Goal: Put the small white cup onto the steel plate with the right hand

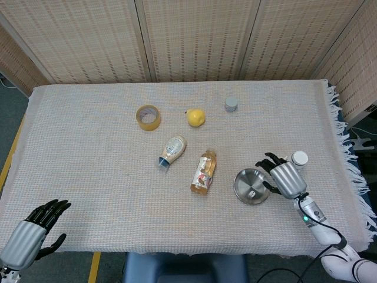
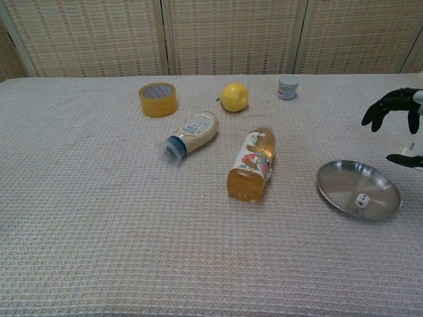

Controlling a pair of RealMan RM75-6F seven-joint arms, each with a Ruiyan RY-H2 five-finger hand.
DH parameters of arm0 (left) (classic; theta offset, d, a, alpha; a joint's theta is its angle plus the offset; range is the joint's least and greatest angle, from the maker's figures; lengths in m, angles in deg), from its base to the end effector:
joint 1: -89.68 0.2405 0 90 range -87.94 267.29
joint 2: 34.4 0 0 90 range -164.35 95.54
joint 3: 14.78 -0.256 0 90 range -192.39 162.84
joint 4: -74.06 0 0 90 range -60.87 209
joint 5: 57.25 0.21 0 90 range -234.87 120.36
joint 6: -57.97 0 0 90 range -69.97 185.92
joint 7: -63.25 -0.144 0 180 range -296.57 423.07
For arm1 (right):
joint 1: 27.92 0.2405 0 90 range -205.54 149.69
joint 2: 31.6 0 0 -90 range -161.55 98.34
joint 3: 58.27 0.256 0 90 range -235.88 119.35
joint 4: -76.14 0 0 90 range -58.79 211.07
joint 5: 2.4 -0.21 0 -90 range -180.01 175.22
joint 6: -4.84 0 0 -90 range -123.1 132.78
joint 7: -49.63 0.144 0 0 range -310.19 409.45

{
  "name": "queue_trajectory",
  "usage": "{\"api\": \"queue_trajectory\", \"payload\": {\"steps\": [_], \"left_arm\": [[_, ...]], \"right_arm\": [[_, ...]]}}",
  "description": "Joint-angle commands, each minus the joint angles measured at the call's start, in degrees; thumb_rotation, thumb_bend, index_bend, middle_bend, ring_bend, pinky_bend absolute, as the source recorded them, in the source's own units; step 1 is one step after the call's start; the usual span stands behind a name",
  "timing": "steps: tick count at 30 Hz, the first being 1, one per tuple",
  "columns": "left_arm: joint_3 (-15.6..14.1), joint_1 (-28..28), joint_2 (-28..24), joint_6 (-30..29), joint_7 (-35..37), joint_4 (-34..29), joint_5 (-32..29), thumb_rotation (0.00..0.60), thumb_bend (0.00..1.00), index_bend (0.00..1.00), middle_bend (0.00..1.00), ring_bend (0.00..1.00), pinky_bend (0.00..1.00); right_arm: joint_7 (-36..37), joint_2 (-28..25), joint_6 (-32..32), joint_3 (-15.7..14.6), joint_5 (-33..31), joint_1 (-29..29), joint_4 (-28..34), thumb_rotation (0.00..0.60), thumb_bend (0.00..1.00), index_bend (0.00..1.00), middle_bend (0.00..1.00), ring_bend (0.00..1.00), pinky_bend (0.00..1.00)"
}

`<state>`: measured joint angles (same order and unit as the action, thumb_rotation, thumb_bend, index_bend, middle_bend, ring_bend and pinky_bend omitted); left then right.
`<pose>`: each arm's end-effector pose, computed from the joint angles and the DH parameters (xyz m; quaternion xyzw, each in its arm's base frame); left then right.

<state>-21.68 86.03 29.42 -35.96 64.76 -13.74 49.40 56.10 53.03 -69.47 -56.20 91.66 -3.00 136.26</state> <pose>-0.2875 0.1310 0.1443 -0.6998 -0.3160 -0.4259 0.4786 -0.2922 -0.2969 0.0606 0.7335 -0.2734 0.3970 0.4792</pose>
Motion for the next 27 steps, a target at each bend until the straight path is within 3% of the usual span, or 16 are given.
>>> {"api": "queue_trajectory", "payload": {"steps": [1,6,11,17,27], "left_arm": [[0.0,0.0,0.0,0.0,-0.1,0.0,0.1,0.600,0.33,0.12,0.13,0.12,0.25],[0.0,0.0,0.0,0.0,-0.3,-0.1,0.1,0.600,0.33,0.12,0.13,0.12,0.25],[0.0,0.0,0.0,0.3,-0.7,-0.2,0.0,0.600,0.33,0.12,0.13,0.12,0.25],[0.0,0.0,0.1,0.7,-1.0,-0.3,-0.2,0.600,0.33,0.12,0.13,0.12,0.25],[0.1,0.0,0.0,0.6,-0.6,-0.2,-0.4,0.600,0.33,0.12,0.13,0.12,0.25]], "right_arm": [[-7.0,-2.1,-0.4,2.1,-2.7,-1.1,-1.2,0.600,0.15,0.22,0.25,0.07,0.35],[-7.3,-4.5,1.6,3.2,-6.8,-2.2,-2.2,0.600,0.15,0.17,0.22,0.04,0.30],[-1.1,-4.2,5.5,3.7,-9.9,-2.5,-5.7,0.600,0.15,0.13,0.19,0.01,0.24],[4.3,-2.0,11.1,2.7,-11.2,-1.6,-10.6,0.600,0.15,0.13,0.19,0.01,0.22],[9.9,4.0,12.5,2.3,-10.3,0.0,-20.3,0.600,0.15,0.19,0.19,0.01,0.22]]}}
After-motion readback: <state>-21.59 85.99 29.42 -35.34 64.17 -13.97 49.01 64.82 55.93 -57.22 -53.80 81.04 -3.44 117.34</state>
